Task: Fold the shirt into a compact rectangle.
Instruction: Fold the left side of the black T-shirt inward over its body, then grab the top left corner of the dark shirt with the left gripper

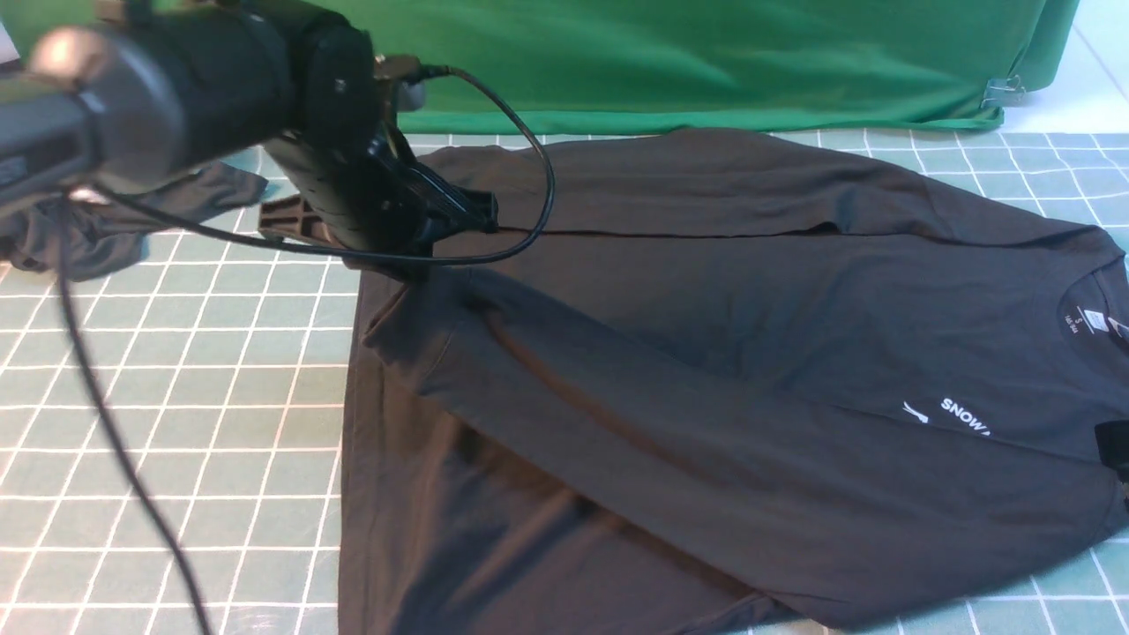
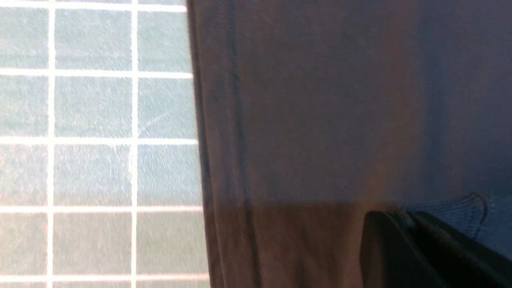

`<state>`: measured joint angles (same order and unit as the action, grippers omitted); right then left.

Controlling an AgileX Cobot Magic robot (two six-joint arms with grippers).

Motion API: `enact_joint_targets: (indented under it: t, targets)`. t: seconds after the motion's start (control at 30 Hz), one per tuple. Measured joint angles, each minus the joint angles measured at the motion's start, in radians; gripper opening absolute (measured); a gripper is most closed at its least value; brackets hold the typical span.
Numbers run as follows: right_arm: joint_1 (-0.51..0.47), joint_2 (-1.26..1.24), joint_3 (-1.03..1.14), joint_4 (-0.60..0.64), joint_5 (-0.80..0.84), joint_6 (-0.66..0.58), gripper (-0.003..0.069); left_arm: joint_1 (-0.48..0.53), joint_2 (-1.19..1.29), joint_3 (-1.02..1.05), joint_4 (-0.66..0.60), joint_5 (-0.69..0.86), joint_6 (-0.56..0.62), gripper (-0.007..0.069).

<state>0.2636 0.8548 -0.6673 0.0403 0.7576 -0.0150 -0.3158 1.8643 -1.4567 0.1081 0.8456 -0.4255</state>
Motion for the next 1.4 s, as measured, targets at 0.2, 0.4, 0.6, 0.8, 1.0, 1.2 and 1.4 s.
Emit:
enact_joint_targets:
  t: [0.2,0.4,0.6,0.8,1.0,1.2,1.4]
  targets:
    - [0.0,0.0,0.0,0.0,0.0,-0.001,0.0261,0.046,0.11,-0.065,-0.005,0.026,-0.006,0.0085]
    - [0.0,0.0,0.0,0.0,0.0,-0.001,0.0261,0.123,0.133,-0.194,-0.056,0.076,0.055,0.0348]
    - [0.0,0.0,0.0,0.0,-0.007,-0.001,0.0261,0.217,0.158,-0.328,-0.339,0.011,0.113,0.0547]
    - [0.0,0.0,0.0,0.0,-0.013,-0.001,0.0261,0.25,0.296,-0.345,-0.627,-0.025,0.185,0.0582]
    - [0.0,0.0,0.0,0.0,-0.015,-0.001,0.0261,0.254,0.428,-0.345,-0.773,-0.146,0.194,0.0583]
    - [0.0,0.0,0.0,0.0,-0.015,-0.001,0.0261,0.255,0.468,-0.352,-0.815,-0.258,0.194,0.0583]
    - [0.0,0.0,0.0,0.0,-0.015,-0.001,0.0261,0.255,0.475,-0.354,-0.815,-0.339,0.197,0.0583]
